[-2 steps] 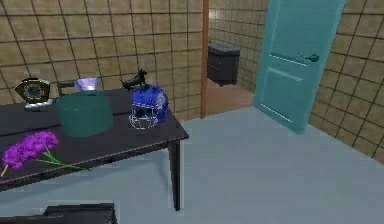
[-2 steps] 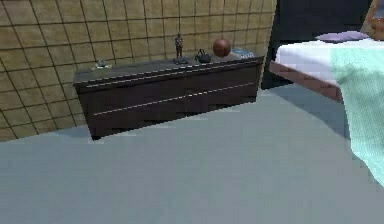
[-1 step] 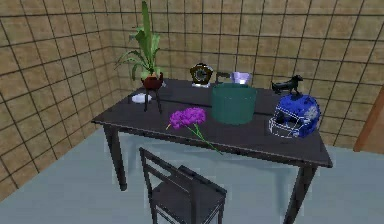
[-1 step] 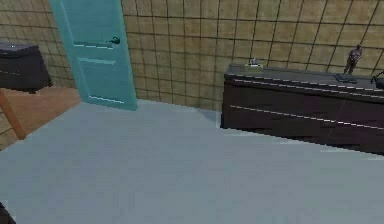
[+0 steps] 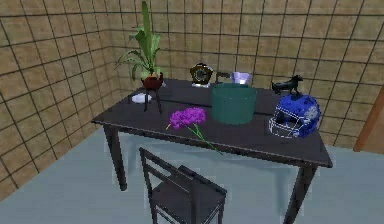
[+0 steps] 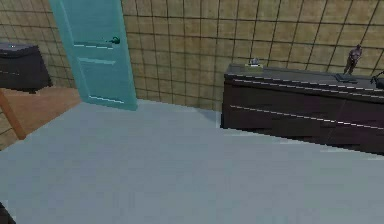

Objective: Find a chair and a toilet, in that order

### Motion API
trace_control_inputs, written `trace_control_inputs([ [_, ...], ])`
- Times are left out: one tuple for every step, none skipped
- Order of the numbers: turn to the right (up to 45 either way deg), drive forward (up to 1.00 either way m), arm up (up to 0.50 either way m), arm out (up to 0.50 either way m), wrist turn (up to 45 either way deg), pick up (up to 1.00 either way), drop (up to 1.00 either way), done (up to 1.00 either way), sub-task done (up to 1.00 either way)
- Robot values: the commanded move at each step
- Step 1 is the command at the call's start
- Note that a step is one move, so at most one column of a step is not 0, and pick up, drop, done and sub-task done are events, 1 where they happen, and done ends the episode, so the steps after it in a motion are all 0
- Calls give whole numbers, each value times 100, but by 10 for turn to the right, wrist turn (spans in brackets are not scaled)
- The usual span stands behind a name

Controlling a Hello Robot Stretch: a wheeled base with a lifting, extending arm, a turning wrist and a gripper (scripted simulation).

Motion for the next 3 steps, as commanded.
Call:
trace_control_inputs([
  [-450,0,0,0,0,0,0,0,0],
  [-450,0,0,0,0,0,0,0,0],
  [-450,0,0,0,0,0,0,0,0],
])
